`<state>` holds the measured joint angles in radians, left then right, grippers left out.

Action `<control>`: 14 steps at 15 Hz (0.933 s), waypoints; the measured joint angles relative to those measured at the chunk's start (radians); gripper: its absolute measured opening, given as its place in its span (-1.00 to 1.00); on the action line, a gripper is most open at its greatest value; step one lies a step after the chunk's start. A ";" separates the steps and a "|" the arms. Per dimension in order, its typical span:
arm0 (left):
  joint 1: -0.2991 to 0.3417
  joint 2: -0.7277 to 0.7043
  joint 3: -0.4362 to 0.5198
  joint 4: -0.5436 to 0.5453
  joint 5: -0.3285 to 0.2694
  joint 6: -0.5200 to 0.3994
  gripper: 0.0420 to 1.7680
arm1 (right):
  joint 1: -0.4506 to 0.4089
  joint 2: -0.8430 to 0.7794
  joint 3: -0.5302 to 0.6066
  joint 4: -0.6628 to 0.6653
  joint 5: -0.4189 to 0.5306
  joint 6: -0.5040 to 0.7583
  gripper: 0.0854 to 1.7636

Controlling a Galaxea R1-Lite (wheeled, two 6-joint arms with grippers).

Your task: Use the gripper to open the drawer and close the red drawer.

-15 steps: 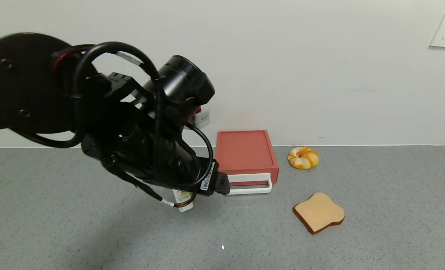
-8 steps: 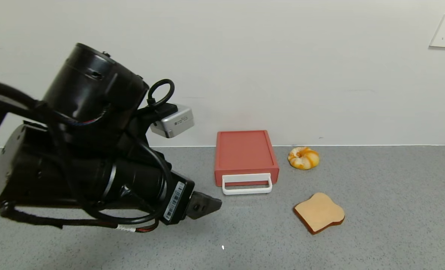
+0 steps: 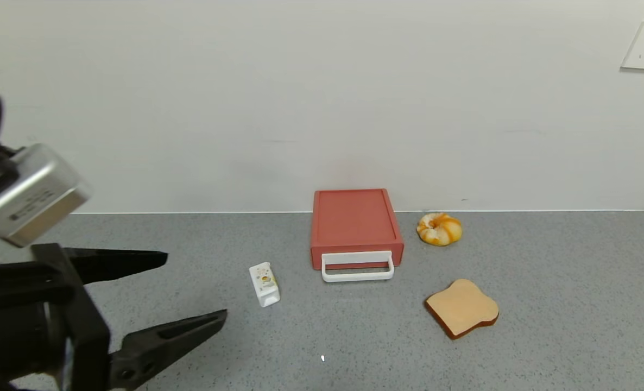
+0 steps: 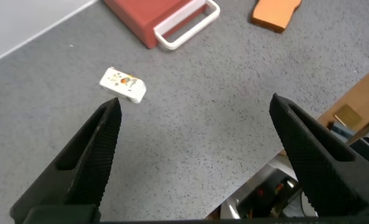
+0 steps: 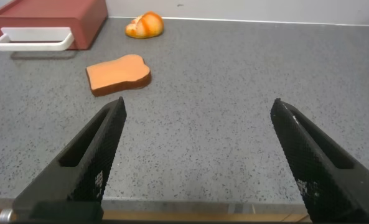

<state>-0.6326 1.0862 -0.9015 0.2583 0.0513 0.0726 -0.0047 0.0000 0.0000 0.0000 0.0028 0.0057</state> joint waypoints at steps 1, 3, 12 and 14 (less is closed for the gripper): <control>0.019 -0.060 0.033 -0.004 0.002 0.006 0.94 | 0.000 0.000 0.000 0.000 0.000 0.000 0.94; 0.057 -0.165 0.074 -0.007 0.005 0.011 0.94 | 0.000 0.000 0.000 0.000 0.000 0.000 0.94; 0.276 -0.525 0.186 0.005 0.063 0.013 0.94 | 0.000 0.000 0.000 0.000 0.000 0.000 0.94; 0.323 -0.579 0.203 0.004 0.088 0.007 0.94 | 0.000 0.000 0.000 0.000 0.000 0.000 0.94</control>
<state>-0.3094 0.5074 -0.6985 0.2621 0.1394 0.0791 -0.0047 0.0000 0.0000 0.0000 0.0028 0.0057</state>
